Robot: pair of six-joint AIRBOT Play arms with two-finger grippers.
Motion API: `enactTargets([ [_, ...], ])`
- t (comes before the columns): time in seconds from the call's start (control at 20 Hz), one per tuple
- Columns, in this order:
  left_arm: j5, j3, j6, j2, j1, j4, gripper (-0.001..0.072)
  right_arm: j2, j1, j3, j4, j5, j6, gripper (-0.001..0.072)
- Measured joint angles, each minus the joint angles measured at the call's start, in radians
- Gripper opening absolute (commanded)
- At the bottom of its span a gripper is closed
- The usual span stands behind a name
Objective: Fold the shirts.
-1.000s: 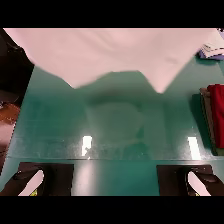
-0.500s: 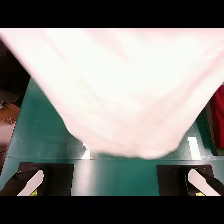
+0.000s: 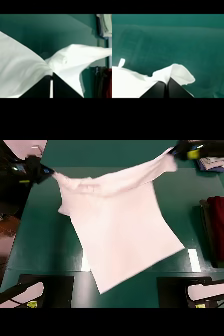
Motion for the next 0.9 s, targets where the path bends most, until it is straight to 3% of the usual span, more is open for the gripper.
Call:
enactTargets([
  [0.05,0.006,-0.013,0.0,-0.026,0.0,0.017,0.0026,-0.035,0.024,-0.005,0.0,-0.043,0.001,0.0257],
  [0.1,0.017,-0.021,0.0,-0.044,0.0,0.032,0.0026,-0.064,0.042,-0.009,-0.001,-0.077,0.001,0.0616],
  [0.15,0.035,-0.027,0.0,-0.056,0.0,0.039,0.0026,-0.083,0.052,-0.012,-0.003,-0.106,0.0,0.067],
  [0.2,0.052,-0.032,0.0,-0.066,0.0,0.045,0.0026,-0.094,0.054,-0.013,-0.005,-0.129,0.0,0.0626],
  [0.25,0.066,-0.035,-0.001,-0.074,0.0,0.055,0.0027,-0.098,0.052,-0.014,-0.006,-0.137,0.0,0.0518],
  [0.4,0.102,-0.04,-0.001,-0.084,0.0,0.076,0.0027,-0.083,0.008,-0.031,-0.023,-0.039,-0.004,0.0502],
  [0.5,0.116,-0.042,-0.001,-0.087,0.0,0.1,0.0027,-0.04,-0.037,-0.1,-0.047,0.085,-0.013,0.0446],
  [0.65,0.125,-0.043,-0.001,-0.09,0.0,0.15,0.0027,0.082,-0.116,-0.344,-0.073,0.224,-0.02,0.0446],
  [0.9,0.13,-0.043,-0.001,-0.091,0.0,0.192,0.0027,0.337,-0.232,-0.863,-0.082,0.299,0.037,0.0446],
])
